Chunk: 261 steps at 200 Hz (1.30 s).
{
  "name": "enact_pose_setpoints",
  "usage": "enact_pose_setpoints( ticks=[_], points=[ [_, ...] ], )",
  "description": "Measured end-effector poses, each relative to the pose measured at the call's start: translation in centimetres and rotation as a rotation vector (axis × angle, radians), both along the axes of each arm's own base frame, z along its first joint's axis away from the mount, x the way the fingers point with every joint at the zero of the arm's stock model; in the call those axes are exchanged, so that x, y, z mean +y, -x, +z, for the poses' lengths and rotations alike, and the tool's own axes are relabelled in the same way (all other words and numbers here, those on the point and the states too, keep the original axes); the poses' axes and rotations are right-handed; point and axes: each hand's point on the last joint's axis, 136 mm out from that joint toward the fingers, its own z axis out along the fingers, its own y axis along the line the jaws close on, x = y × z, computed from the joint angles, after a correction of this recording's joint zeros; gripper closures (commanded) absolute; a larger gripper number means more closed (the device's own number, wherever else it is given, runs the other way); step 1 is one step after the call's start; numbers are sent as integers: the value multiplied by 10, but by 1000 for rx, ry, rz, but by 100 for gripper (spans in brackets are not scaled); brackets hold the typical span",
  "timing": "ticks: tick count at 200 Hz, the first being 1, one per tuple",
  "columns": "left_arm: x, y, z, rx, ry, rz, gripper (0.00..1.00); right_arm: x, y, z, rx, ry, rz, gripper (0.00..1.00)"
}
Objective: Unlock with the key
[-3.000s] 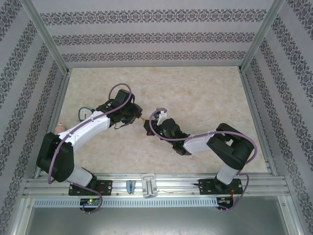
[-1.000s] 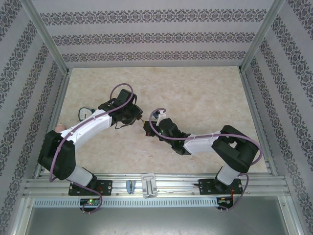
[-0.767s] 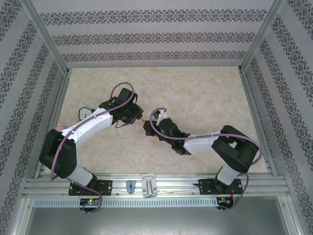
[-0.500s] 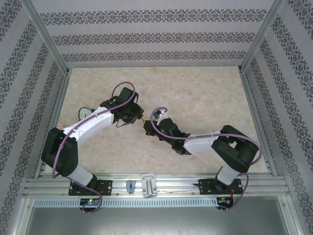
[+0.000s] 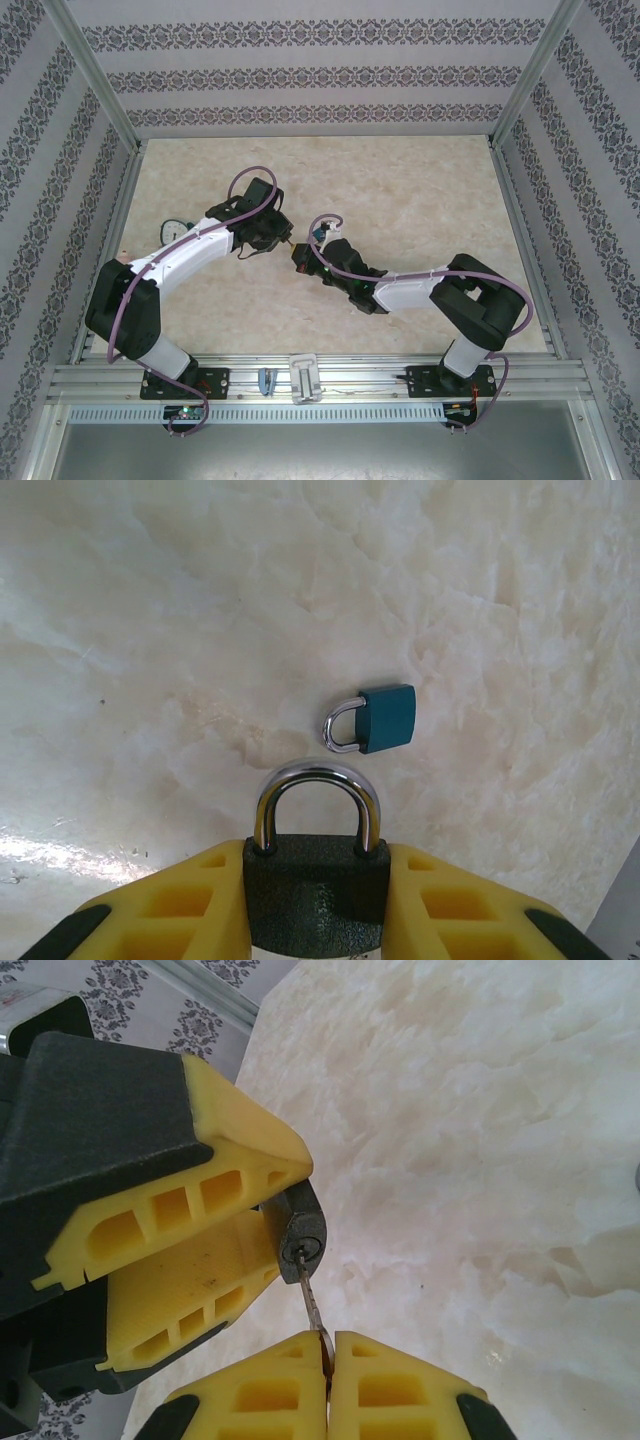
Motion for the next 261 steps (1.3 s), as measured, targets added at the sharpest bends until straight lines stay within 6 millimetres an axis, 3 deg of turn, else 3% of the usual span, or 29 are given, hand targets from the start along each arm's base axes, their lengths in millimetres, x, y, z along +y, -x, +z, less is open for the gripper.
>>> enact_pose_setpoints(
  ticks=[85,261],
  points=[
    [0,-4,0,-4,-9,5,70,-2,-5,-2,-52,73,-19,100],
    [5,-4,-7,24,-101,-40,70,4,-6,-11,-93,-49,-55,100]
  ],
)
